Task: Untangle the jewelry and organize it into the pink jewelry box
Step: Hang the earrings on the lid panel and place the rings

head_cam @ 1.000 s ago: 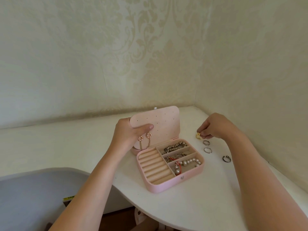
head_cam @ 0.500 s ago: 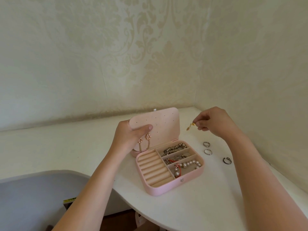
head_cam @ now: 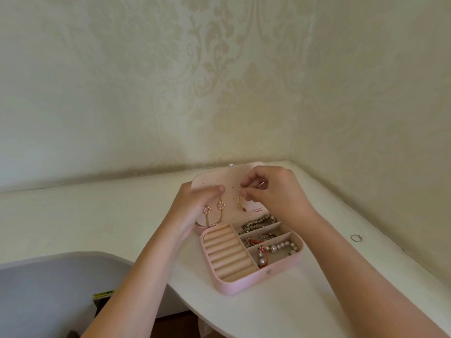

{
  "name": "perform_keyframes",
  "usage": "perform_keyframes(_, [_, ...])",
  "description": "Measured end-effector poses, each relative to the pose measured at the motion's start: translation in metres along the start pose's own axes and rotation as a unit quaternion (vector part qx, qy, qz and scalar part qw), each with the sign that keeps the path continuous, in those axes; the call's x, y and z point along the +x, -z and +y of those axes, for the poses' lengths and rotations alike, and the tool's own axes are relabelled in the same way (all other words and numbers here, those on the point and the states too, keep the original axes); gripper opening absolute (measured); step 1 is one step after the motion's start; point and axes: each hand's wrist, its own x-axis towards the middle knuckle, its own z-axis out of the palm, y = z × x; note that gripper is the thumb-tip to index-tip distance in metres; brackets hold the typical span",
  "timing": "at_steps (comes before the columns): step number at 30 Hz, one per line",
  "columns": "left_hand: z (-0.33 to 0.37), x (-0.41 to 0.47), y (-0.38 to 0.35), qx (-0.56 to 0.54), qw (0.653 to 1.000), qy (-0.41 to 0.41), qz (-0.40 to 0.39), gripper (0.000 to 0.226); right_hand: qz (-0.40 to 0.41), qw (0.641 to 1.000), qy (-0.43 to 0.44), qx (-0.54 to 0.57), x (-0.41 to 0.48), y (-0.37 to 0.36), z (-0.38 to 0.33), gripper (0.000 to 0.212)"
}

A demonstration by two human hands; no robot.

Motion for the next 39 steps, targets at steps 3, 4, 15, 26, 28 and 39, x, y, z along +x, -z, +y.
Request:
perform_keyframes(3, [0.000, -0.001, 0.000, 0.004, 1.000, -0.009, -0.001, 0.028, 0.030, 0.999, 0.010, -0.027, 0.000, -0.009, 0.002, 0.025])
perform_keyframes(4, [0.000, -0.001, 0.000, 0.008, 1.000, -0.013, -0.003, 0.027, 0.033, 0.999, 0.015, -0.035, 0.000, -0.010, 0.003, 0.028])
perform_keyframes(15, [0.003, -0.006, 0.003, 0.064, 0.997, -0.024, -0.023, 0.029, 0.062, 0.997, 0.042, -0.027, -0.003, -0.020, 0.002, 0.038])
perform_keyframes(26, [0.005, -0.006, 0.005, 0.078, 0.997, -0.007, -0.030, 0.021, 0.007, 0.989, -0.027, 0.144, 0.001, -0.013, 0.004, 0.018])
perform_keyframes(28, [0.005, -0.007, 0.004, 0.079, 0.996, -0.016, -0.029, 0.019, 0.017, 0.985, -0.054, 0.165, 0.001, -0.013, 0.004, 0.014])
perform_keyframes(39, [0.000, -0.005, -0.001, 0.076, 0.996, -0.047, -0.013, 0.027, 0.054, 0.977, -0.108, 0.178, 0.000, -0.020, 0.002, 0.006])
